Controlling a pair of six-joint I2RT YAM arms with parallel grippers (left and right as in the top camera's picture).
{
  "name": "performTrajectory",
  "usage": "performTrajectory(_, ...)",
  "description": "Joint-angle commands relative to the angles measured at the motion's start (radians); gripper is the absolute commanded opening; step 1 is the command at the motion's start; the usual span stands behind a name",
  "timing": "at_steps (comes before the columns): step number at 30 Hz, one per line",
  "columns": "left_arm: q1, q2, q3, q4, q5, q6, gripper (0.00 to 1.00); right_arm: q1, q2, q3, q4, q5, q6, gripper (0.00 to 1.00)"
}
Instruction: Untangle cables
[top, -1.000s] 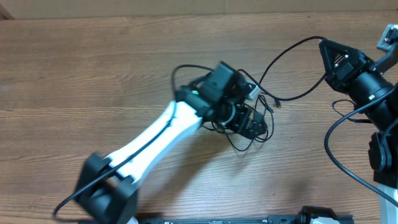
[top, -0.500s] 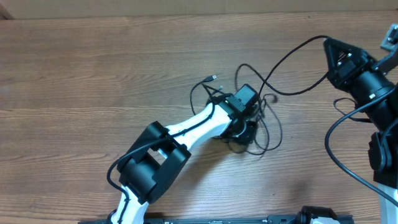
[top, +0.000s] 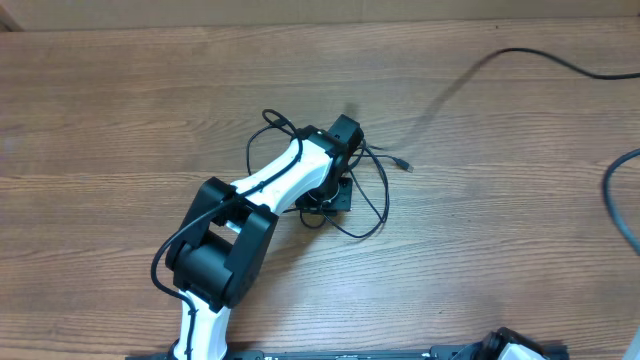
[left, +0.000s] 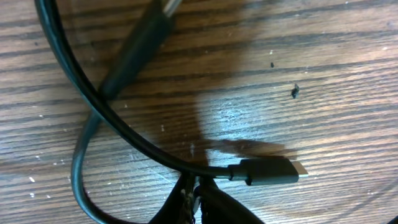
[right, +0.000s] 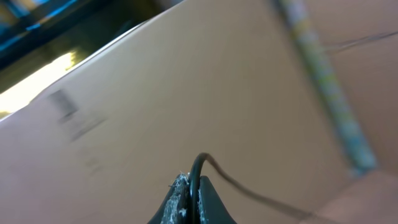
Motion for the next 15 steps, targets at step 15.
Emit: performTrajectory(15,-0.036,-0.017,0.003,0.011,-0.043,0.011,0.23,-0.303,0.602,0.011,-0.246,0.351,-0.405,0.06)
